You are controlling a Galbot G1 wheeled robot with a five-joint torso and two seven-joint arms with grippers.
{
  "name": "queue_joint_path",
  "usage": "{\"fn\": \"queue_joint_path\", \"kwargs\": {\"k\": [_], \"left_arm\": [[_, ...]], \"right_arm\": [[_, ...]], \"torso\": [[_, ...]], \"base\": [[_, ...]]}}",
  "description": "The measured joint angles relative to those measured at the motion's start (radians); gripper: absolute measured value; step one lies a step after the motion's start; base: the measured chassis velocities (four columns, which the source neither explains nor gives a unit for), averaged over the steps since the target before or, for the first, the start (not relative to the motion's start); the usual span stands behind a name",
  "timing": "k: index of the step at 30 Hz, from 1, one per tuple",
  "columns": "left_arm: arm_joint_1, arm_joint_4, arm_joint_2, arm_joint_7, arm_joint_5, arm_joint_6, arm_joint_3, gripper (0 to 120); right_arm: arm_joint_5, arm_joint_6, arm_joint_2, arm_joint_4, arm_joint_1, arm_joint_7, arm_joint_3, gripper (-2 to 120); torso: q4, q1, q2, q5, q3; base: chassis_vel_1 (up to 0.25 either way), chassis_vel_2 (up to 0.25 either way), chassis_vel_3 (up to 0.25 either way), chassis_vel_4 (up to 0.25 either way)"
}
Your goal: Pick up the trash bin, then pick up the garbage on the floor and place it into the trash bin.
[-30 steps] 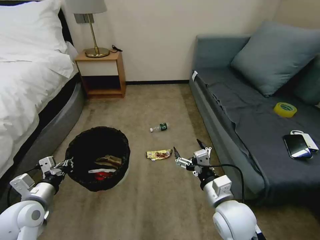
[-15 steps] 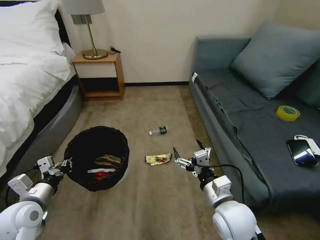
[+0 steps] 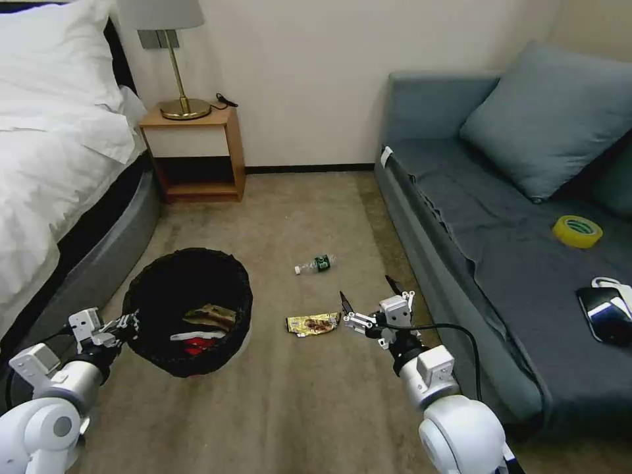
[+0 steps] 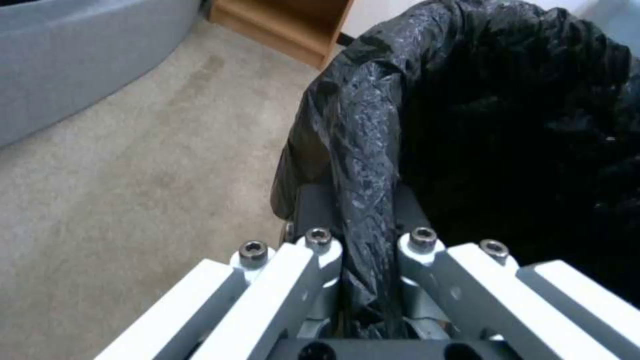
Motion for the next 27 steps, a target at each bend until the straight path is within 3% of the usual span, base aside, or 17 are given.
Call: {"fn": "queue_joint_path", "kwargs": {"k": [27], "left_arm": [[-0.01,0.016,-0.002,-0.005,0.005,0.0,-0.008,4]], "right_arm": [[0.026,-0.019,-0.016,-0.044,0.059,0.006,-0.043,100]], "torso": [[0.0001,0.0,0.0,0.0001,0.0]], "base": [[-0.074,0.069,0.069,-0.069]]}}
